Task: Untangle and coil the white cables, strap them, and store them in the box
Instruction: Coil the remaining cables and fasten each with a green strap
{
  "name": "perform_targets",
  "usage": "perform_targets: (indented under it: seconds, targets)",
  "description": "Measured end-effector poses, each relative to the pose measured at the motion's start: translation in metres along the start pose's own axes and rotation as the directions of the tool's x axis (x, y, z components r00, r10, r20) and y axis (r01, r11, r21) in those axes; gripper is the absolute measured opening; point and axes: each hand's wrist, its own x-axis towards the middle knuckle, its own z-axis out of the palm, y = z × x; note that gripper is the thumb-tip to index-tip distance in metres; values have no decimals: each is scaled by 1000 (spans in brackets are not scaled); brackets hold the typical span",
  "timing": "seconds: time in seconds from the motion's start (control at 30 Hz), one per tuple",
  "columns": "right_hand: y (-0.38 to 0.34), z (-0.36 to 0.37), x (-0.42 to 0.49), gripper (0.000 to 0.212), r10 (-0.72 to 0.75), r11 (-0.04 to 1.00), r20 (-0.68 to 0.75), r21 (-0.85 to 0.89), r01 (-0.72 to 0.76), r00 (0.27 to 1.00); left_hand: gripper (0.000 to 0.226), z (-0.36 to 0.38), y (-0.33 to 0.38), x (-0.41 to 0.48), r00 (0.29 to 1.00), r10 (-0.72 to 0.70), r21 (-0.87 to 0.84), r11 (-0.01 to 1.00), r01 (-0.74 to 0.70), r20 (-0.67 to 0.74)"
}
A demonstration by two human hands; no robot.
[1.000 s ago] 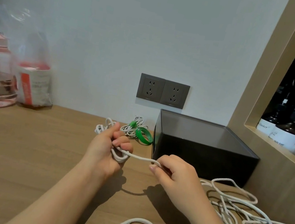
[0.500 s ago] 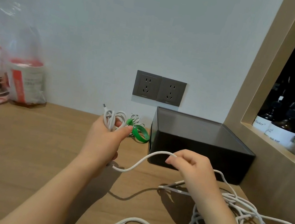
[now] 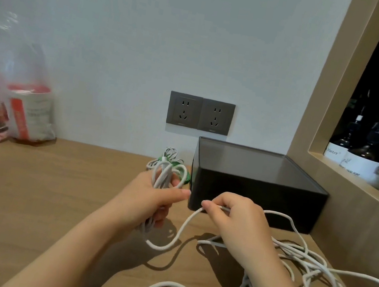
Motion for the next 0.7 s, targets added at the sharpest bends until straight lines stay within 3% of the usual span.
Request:
perform_targets:
  seconds: [0.17, 0.4, 0.6, 0.7]
  targets:
    - [-2, 1, -2, 20, -53, 997, -234, 49, 66, 971, 23, 8, -2, -3, 998, 21, 307, 951, -38, 58]
    - [-8, 5, -4, 20, -116, 969, -232, 186, 162, 966, 17, 16, -2, -3, 987, 158, 653, 748, -117, -5]
    - [-10, -1, -4, 13, -134, 967, -36, 214, 138, 990, 21, 9, -3, -2, 967, 176, 453, 888, -75, -186]
    - [-4, 0, -2, 10, -108, 990, -43, 88, 111, 993, 15, 2, -4, 2, 973, 43, 115, 993, -17, -225]
